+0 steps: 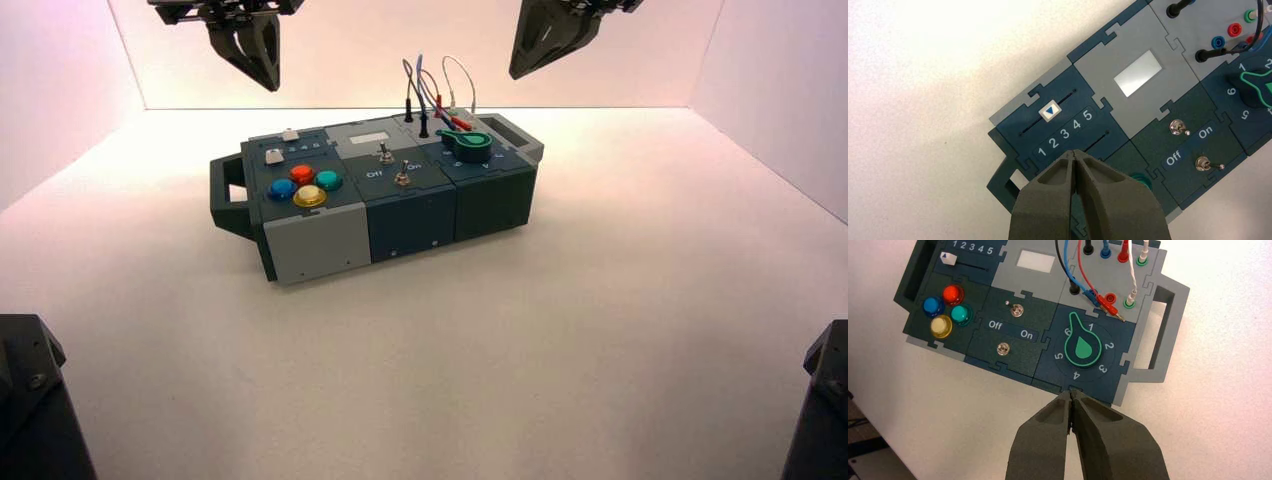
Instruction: Rotate the box clockwise.
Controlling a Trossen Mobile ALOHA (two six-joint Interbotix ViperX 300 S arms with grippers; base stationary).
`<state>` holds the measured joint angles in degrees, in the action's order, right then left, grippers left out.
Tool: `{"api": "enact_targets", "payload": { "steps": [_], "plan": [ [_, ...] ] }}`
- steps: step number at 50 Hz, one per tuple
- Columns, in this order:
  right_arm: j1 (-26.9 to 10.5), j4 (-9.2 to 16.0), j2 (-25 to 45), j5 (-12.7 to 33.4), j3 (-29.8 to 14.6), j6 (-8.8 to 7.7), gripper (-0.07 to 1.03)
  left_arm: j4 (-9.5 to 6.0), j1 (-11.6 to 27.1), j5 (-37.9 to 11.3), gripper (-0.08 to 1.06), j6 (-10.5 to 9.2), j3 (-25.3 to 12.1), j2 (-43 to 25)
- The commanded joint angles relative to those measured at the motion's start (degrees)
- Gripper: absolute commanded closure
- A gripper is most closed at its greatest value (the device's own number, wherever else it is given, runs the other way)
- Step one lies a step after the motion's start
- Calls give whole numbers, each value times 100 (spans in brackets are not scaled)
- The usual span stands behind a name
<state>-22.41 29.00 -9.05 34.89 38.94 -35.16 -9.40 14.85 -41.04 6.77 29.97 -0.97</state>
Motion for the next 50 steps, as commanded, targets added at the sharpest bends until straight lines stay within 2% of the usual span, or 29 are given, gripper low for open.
{"api": "enact_targets", "payload": {
  "steps": [1,22,28,34,37,38,42,44,49,50],
  "plan": [
    [-9,-18,-53,-53,-158,-35,98,9,-9,18,101,26,-44,185],
    [0,-26,-167,-35,-158,-26,98,0,-9,9,101,26,0,220],
    [0,-26,-211,88,-167,9,98,-35,9,-88,101,-44,79,334],
    [35,-26,-211,141,-246,53,98,-44,35,-369,101,-325,167,554],
    [62,-26,-193,158,-281,62,98,-35,35,-475,101,-378,193,642],
    [132,-35,-141,220,-404,70,98,-18,35,-659,101,-466,299,853],
    [229,-44,-53,308,-510,79,98,-18,35,-817,101,-554,466,1090],
    [343,-53,26,360,-606,105,98,-44,35,-932,101,-721,633,1301],
    [545,-114,185,334,-703,281,98,-26,35,-1107,101,-1037,932,1617],
    [554,-132,202,325,-721,316,98,-26,35,-1107,101,-1037,932,1617]
  ]
}}
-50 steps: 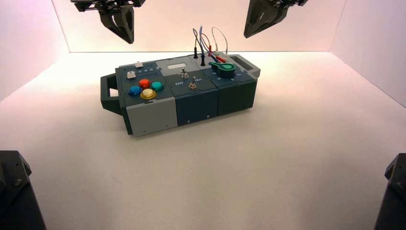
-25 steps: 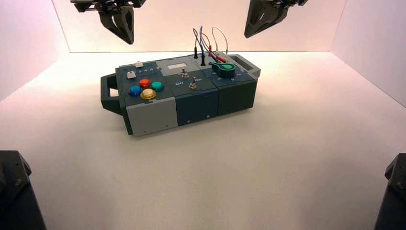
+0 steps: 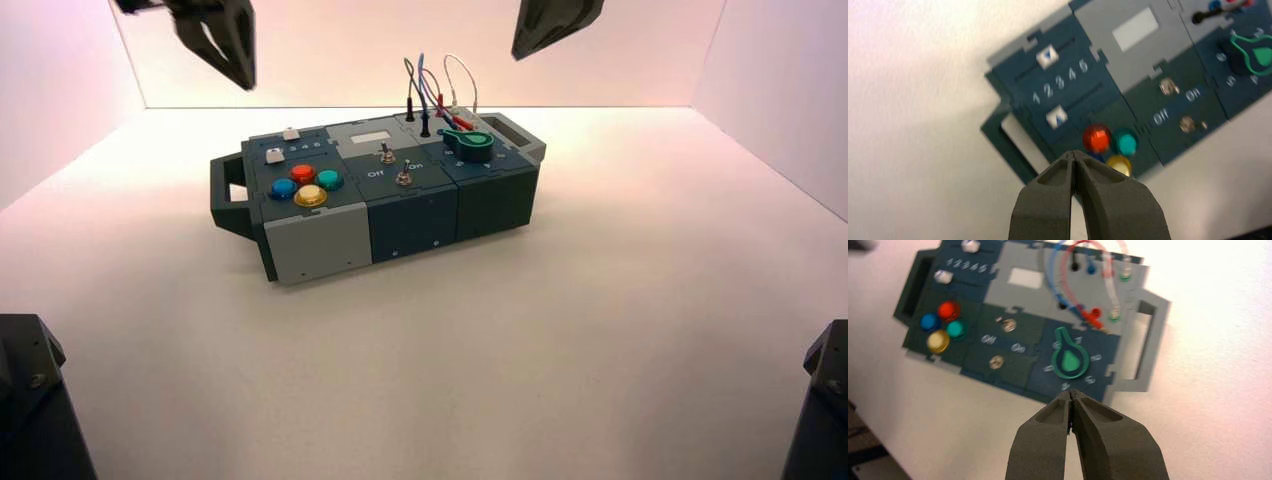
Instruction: Rotate the box clockwise.
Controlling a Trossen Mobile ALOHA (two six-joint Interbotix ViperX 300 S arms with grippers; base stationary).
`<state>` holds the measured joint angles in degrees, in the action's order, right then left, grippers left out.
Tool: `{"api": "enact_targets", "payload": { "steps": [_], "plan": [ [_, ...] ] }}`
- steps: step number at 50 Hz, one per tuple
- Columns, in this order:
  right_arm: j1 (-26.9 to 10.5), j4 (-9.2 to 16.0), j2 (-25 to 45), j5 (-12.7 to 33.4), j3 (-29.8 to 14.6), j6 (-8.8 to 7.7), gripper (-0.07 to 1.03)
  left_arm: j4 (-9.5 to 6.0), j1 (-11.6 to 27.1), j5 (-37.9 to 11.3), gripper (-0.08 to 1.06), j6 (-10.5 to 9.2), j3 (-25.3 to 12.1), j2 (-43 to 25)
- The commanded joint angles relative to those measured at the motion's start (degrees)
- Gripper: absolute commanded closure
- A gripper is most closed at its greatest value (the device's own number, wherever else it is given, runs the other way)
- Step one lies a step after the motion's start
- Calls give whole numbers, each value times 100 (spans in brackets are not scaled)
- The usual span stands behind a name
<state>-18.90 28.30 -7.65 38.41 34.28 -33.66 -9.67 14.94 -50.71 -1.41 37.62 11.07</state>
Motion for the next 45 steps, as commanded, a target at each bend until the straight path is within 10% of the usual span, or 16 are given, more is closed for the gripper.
{"api": "enact_targets", "payload": {
  "steps": [1,15,45],
  "plan": [
    [255,-114,105,-70,-290,290,98,0,26,-193,101,-316,264,492],
    [290,-1635,589,-88,-817,2004,98,-26,26,-721,101,-1028,958,1020],
    [272,-1942,1854,132,-2030,1898,98,-132,44,-44,101,-1564,1459,448]
  ]
}}
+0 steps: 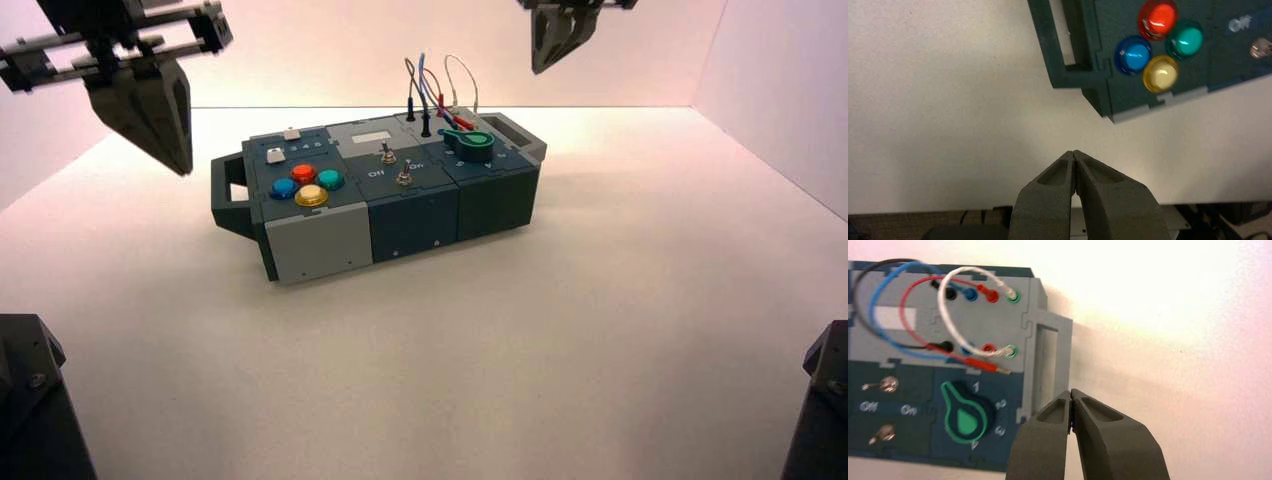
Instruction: Rotate the box clockwise.
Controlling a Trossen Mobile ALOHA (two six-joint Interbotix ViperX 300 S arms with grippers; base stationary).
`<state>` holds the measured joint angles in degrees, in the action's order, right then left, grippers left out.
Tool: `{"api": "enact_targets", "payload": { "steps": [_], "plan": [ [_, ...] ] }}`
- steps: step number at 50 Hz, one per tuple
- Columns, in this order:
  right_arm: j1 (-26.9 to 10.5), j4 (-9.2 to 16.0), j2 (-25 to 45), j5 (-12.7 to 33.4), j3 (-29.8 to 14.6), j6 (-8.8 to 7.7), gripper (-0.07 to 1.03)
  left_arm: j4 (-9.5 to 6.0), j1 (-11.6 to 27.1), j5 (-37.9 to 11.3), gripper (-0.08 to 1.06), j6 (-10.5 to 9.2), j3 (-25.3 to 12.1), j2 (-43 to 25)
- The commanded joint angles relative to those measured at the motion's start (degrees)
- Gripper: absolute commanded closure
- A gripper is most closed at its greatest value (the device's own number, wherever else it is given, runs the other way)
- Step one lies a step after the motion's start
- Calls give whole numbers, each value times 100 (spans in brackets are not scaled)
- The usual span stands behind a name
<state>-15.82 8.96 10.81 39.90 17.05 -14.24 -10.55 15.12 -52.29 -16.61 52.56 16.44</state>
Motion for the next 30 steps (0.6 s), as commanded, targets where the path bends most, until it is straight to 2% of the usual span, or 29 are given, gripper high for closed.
{"api": "enact_targets", "payload": {
  "steps": [1,11,18,30],
  "plan": [
    [-35,-18,44,-18,-334,-53,98,-62,26,149,101,-44,-35,-123],
    [-62,-26,431,-44,-677,-220,98,-149,229,431,101,-44,-9,-378],
    [-70,-26,633,-44,-914,-334,98,-281,308,545,101,-44,-9,-589],
    [-70,-26,958,-9,-1327,-501,98,-281,299,659,101,-44,9,-1020]
  ]
}}
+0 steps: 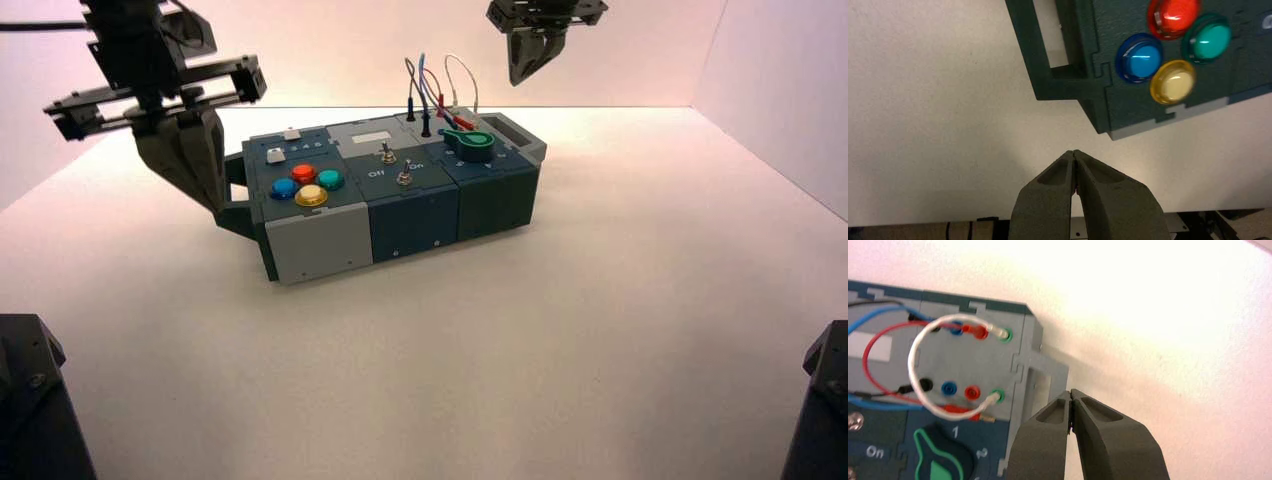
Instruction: Rotate the box clockwise.
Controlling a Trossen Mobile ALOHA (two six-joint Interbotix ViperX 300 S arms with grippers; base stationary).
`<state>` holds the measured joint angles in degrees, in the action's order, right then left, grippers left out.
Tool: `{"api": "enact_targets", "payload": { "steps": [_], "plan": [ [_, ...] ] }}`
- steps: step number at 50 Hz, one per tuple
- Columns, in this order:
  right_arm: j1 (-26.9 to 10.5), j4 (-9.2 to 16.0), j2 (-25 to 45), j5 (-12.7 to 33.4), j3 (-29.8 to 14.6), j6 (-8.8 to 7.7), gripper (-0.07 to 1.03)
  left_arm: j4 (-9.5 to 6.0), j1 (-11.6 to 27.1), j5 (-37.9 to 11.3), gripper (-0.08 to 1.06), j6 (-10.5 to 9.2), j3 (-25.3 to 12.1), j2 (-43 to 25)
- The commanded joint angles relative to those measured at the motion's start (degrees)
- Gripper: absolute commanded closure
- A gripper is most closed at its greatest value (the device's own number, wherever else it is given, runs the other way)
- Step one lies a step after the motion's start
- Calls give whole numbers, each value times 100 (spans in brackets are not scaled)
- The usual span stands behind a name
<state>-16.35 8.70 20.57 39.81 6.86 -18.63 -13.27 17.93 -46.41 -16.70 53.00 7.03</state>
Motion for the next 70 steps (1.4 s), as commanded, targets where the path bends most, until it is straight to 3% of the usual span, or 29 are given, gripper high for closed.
{"api": "enact_targets", "payload": {
  "steps": [1,26,46,53,56,70],
  "plan": [
    [-18,0,-18,0,-308,-62,98,-9,18,70,101,-35,-35,-79],
    [-316,0,686,176,-1037,-343,98,0,18,483,101,-35,-167,-571],
    [-378,-18,993,343,-1274,-352,98,9,26,492,101,-35,-396,-809],
    [-378,-70,1037,343,-1283,-369,98,9,18,483,101,-26,-404,-853],
    [-369,-246,1169,360,-1354,-369,98,79,18,501,101,-9,-483,-958],
    [-352,-299,1178,501,-1292,-369,98,132,26,536,101,70,-782,-1248]
  ]
}}
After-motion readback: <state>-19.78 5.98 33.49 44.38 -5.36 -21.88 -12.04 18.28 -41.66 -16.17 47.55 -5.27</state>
